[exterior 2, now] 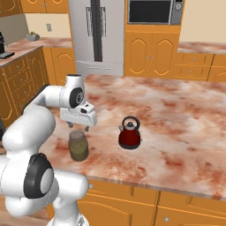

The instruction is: Pick the jar and kettle and place them in the sink. Then turn on the water.

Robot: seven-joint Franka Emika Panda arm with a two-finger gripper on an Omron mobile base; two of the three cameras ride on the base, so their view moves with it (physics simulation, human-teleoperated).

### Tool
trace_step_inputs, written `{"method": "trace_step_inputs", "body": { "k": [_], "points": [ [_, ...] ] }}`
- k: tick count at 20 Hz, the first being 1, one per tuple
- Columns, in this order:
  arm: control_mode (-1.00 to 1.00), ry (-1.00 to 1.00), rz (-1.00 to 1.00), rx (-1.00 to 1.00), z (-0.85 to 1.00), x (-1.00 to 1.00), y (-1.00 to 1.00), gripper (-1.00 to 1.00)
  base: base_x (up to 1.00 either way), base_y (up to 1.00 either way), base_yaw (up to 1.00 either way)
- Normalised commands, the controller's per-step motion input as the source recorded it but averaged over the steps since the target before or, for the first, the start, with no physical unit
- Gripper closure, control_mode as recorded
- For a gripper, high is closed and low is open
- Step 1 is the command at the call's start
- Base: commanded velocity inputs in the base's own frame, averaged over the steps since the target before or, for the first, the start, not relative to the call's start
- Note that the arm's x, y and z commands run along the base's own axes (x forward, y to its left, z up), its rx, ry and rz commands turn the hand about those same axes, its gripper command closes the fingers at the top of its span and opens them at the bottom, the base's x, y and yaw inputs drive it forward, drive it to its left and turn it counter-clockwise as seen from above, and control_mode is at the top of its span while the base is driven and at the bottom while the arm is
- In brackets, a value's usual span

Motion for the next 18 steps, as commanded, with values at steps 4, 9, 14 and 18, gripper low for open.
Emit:
{"method": "trace_step_inputs", "body": {
  "k": [4,9,14,18],
  "points": [
    [-1.0,-0.03,0.0,0.0,-0.06,0.0,-0.21,-1.0,0.0,0.0,0.0],
    [-1.0,-0.03,0.0,0.0,-0.27,0.0,-0.12,-1.0,0.0,0.0,0.0],
    [-1.0,-0.06,0.0,0.04,-0.32,0.0,0.0,-1.0,0.0,0.0,0.0],
    [-1.0,-0.04,0.0,0.06,-0.27,0.0,0.0,-1.0,0.0,0.0,0.0]
  ]
}}
